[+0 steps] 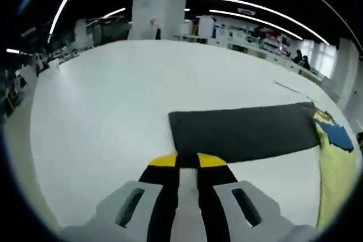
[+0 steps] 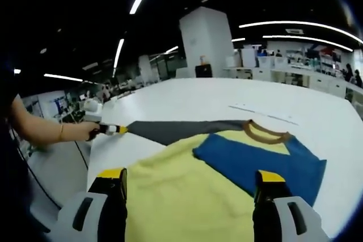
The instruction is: Fold the garment on the visible template until the final outline fits inside the template.
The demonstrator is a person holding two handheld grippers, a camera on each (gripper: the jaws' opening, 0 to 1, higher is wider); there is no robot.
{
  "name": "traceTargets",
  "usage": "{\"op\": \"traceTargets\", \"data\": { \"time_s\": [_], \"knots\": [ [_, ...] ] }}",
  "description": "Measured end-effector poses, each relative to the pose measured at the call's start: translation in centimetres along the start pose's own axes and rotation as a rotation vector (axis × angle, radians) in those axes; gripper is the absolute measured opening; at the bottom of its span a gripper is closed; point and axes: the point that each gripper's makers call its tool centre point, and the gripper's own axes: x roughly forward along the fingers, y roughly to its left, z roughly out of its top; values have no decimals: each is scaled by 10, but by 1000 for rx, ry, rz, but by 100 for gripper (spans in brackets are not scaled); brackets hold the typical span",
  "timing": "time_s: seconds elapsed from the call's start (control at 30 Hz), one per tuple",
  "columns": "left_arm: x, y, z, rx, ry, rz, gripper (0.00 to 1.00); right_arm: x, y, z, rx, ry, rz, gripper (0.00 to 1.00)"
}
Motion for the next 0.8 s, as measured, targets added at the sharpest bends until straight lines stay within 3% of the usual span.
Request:
{"op": "traceTargets", "data": {
  "time_s": [0.03, 0.1, 0.4, 0.8],
  "knots": [
    [1, 1, 1, -13, -3, -1, 4, -2, -1, 0, 6, -4, -7, 92],
    [2, 1, 1, -128, -9, -9, 1, -4, -2, 0, 23, -13, -14, 93],
    [3, 4, 2, -85, 20, -13, 0, -14, -5, -3, 20, -11, -39, 93],
    [-6, -8, 31, -67, -23, -68, 0, -27, -10, -6, 29, -17, -71, 95]
  ]
}}
